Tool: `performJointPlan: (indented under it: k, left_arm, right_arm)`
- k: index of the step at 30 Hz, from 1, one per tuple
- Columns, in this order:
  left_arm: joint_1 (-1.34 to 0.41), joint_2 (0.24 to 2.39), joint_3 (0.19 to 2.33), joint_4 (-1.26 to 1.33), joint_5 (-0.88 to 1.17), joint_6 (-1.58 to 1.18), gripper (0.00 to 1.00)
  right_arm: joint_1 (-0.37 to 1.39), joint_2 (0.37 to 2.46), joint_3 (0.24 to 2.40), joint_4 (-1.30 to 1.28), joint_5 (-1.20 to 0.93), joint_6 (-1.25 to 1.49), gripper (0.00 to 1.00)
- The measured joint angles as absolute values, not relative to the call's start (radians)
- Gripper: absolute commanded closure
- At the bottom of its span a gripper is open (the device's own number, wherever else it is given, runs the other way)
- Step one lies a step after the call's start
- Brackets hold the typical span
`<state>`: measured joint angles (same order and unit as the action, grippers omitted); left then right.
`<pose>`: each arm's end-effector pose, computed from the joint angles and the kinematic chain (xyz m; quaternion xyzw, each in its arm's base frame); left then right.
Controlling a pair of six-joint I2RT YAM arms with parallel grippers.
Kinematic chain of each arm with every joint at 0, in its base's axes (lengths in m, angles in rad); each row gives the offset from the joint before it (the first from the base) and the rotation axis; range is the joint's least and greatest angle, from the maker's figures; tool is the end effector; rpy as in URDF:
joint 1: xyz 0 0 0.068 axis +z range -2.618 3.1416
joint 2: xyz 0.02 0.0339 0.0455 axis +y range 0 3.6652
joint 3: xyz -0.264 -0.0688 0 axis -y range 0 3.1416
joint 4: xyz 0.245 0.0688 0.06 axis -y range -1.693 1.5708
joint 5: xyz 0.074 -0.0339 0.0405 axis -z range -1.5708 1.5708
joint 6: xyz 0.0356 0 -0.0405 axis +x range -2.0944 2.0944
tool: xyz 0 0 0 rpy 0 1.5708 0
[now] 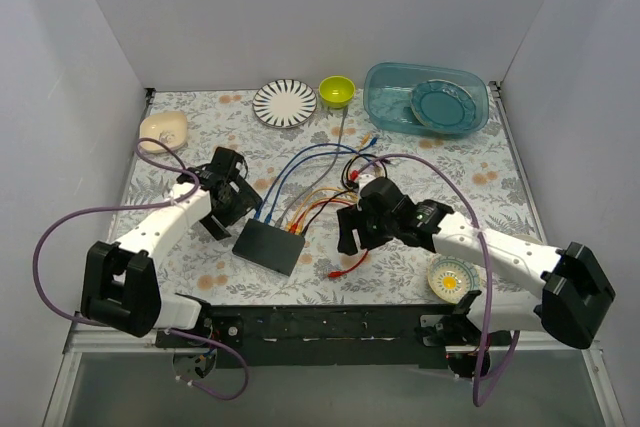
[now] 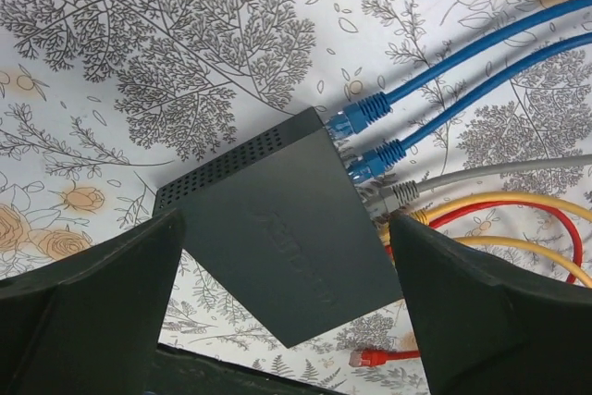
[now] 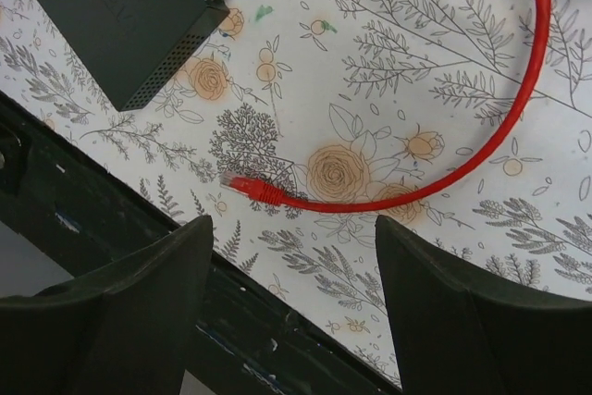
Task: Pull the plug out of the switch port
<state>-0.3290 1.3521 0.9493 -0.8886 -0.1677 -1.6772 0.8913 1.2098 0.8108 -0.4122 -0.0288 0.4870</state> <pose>0.2307 -0.0725 0.2255 -0.6251 0.7637 -0.0724 0.1445 0.1571 0.1961 0.2411 -0.1917 0.9087 0.2460 0.2776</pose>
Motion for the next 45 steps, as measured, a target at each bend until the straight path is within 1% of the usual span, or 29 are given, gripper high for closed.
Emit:
performJointPlan:
  k: [4,5,7,8,9,10,11,12,15,16,17,19,20,26,28,31,36,39,45]
  left_arm:
    - [-0.322,1.298,0.905,-0.9,-0.156,-1.697,0.17]
    - [-0.322,1.27,0.898,-0.908,-0.151,-1.702,0.21]
    - [-0.324,1.182,0.885,-0.915,-0.139,-1.711,0.28]
    - [-0.325,1.123,0.879,-0.916,-0.135,-1.719,0.39]
    - [-0.328,1.063,0.875,-0.916,-0.129,-1.726,0.46]
    - [-0.331,1.008,0.87,-0.916,-0.122,-1.736,0.49]
    - [-0.332,0.97,0.863,-0.912,-0.116,-1.741,0.58]
    - [-0.334,0.929,0.848,-0.914,-0.107,-1.747,0.69]
    - [-0.345,0.904,0.788,-0.926,-0.081,-1.765,0.92]
    - [-0.348,0.906,0.756,-0.928,-0.069,-1.767,0.97]
    - [-0.352,0.915,0.72,-0.936,-0.056,-1.769,1.0]
    - [-0.357,0.913,0.662,-0.957,-0.039,-1.777,1.0]
    - [-0.358,0.91,0.645,-0.969,-0.034,-1.777,1.0]
    - [-0.362,0.892,0.59,-0.99,0.018,-1.77,1.0]
    - [-0.367,0.898,0.583,-0.979,0.035,-1.766,1.0]
    - [-0.375,0.942,0.57,-0.957,0.057,-1.754,1.0]
    - [-0.382,1.073,0.54,-0.897,0.096,-1.736,1.0]
    - [-0.382,1.137,0.535,-0.862,0.114,-1.73,1.0]
    - [-0.381,1.246,0.568,-0.843,0.149,-1.716,0.95]
  right_arm:
    - [0.893,1.306,0.884,-0.395,-0.044,0.475,0.25]
    - [0.893,1.335,0.916,-0.39,-0.05,0.468,0.25]
    - [0.893,1.397,0.996,-0.385,-0.062,0.459,0.26]
    - [0.893,1.43,1.038,-0.373,-0.069,0.454,0.28]
    - [0.893,1.463,1.079,-0.359,-0.079,0.448,0.29]
    - [0.893,1.497,1.121,-0.35,-0.088,0.444,0.31]
    - [0.893,1.527,1.157,-0.344,-0.094,0.441,0.36]
    - [0.893,1.572,1.205,-0.335,-0.106,0.438,0.38]
    - [0.893,1.704,1.328,-0.325,-0.136,0.427,0.48]
    - [0.893,1.747,1.362,-0.327,-0.144,0.421,0.49]
    - [0.893,1.79,1.394,-0.33,-0.15,0.416,0.51]
    - [0.893,1.856,1.429,-0.331,-0.16,0.41,0.53]
    - [0.893,1.884,1.437,-0.334,-0.162,0.406,0.58]
    - [0.893,1.968,1.446,-0.382,-0.162,0.376,0.6]
    - [0.894,1.972,1.444,-0.397,-0.156,0.364,0.63]
    - [0.899,1.97,1.426,-0.39,-0.151,0.353,0.63]
    - [0.926,1.953,1.344,-0.393,-0.141,0.339,0.63]
    - [0.957,1.949,1.343,-0.393,-0.133,0.333,0.63]
    - [1.023,1.95,1.346,-0.402,-0.116,0.328,0.62]
